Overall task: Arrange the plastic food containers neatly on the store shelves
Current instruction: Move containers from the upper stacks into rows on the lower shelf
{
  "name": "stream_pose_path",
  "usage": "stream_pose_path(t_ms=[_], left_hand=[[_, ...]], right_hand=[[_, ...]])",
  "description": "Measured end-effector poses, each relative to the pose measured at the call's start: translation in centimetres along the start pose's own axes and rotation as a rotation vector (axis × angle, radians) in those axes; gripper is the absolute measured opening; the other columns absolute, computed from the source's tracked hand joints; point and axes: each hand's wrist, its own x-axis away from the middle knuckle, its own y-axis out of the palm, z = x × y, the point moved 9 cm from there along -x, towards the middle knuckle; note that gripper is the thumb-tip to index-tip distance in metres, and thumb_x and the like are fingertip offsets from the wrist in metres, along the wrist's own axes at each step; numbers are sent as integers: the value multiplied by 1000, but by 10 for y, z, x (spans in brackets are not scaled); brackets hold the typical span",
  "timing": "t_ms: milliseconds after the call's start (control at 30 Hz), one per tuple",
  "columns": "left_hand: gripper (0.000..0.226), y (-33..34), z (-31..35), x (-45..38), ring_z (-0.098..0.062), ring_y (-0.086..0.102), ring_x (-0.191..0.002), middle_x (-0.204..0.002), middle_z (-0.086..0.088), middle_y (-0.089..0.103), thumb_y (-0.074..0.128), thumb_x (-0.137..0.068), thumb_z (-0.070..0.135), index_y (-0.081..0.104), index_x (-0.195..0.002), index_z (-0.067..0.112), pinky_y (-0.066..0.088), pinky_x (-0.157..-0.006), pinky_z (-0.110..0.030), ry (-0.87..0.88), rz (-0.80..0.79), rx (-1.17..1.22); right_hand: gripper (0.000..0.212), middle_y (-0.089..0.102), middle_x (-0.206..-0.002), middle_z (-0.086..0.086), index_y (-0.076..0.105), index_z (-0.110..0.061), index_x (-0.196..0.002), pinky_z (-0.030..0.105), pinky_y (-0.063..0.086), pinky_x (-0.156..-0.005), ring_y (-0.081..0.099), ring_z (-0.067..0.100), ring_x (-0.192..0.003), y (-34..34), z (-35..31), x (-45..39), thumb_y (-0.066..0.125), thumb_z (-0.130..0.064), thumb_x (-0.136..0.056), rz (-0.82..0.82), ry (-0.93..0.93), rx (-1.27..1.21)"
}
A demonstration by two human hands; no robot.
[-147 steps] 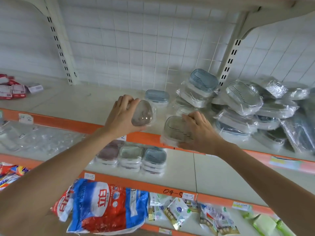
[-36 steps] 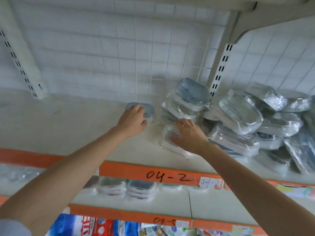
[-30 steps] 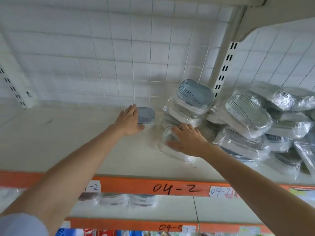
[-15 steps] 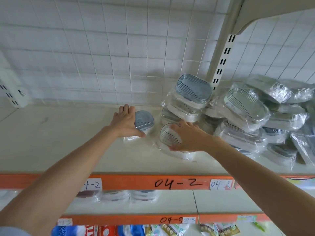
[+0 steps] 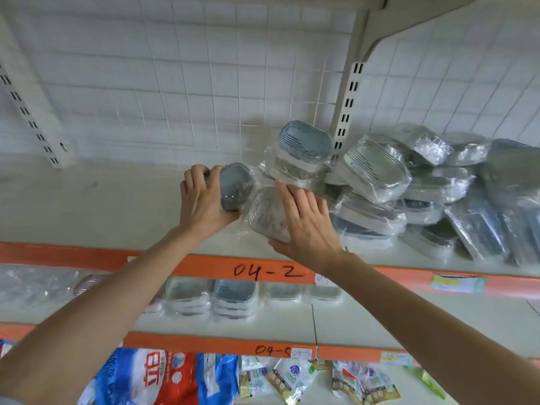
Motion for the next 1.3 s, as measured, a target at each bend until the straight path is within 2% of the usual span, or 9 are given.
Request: stream_pose_path(t_ms=[267, 333, 433, 533, 633, 700, 800, 1033, 1300], left_hand=[[96, -34, 77, 70, -36, 46, -93, -102, -21, 47, 81, -49, 60, 54, -121, 3, 40, -78, -44, 87, 21, -58], [97, -36, 94, 96, -34, 46, -91, -101, -20, 48, 77, -50, 68, 55, -119, 3, 41, -77, -43, 124, 0, -82], [99, -26, 115, 139, -35, 47, -91, -102, -20, 48, 83, -44, 61, 55, -120, 4, 43, -77, -44, 177, -84, -85], [100, 1, 131, 186, -32, 46, -97, -109, -16, 46, 80, -51, 60, 46, -129, 7, 43, -82, -43, 247, -276, -131], [106, 53, 129, 229, -25, 35, -118, -126, -6, 33, 70, -64, 65, 19, -145, 19, 30, -98, -42, 251, -647, -228], [107, 82, 122, 252, -24, 29, -125, -132, -5, 31, 66, -66, 69, 16, -148, 21, 28, -103, -42, 188, -817, -213], [99, 116, 122, 273, -24, 32, -124, -133, -5, 34, 69, -70, 63, 21, -146, 22, 33, -102, -39, 141, -924, -168], [82, 205, 112, 298, -23, 36, -124, -135, -5, 38, 69, -75, 54, 33, -141, 22, 31, -101, -35, 87, -929, -110], [71, 298, 84, 315, -25, 26, -136, -146, -8, 31, 66, -84, 43, 34, -144, 23, 20, -112, -36, 26, -886, -82]], right_hand=[[91, 47, -130, 12, 38, -5, -141, 40, 35, -96, 46, 31, -116, -26, 34, 104, 77, -40, -67, -90, -33, -45], [89, 47, -132, 12, 39, -5, -140, 41, 35, -98, 45, 32, -119, -25, 45, 134, 77, -40, -67, -131, -33, -31], [90, 37, -141, 8, 31, -9, -144, 39, 26, -104, 36, 29, -128, -12, 59, 178, 71, -45, -72, -245, -31, -15], [92, 27, -148, 3, 18, -14, -149, 35, 17, -110, 26, 23, -135, 14, 70, 223, 64, -49, -78, -389, -15, -31], [93, 21, -151, -1, 10, -18, -151, 32, 12, -112, 22, 20, -137, 43, 84, 256, 60, -53, -81, -503, 4, -7], [92, 22, -150, -2, 11, -21, -150, 32, 10, -112, 22, 19, -137, 65, 93, 272, 61, -53, -80, -570, 45, -18], [86, 24, -150, -6, 18, -25, -148, 34, 10, -111, 22, 17, -137, 97, 101, 293, 63, -52, -79, -654, 106, -46], [72, 27, -147, -10, 32, -29, -139, 37, 13, -112, 25, 15, -136, 187, 121, 305, 65, -46, -78, -737, 210, -102], [68, 20, -154, -6, 32, -29, -142, 37, 10, -113, 18, 13, -141, 300, 129, 292, 62, -46, -83, -765, 254, -171]])
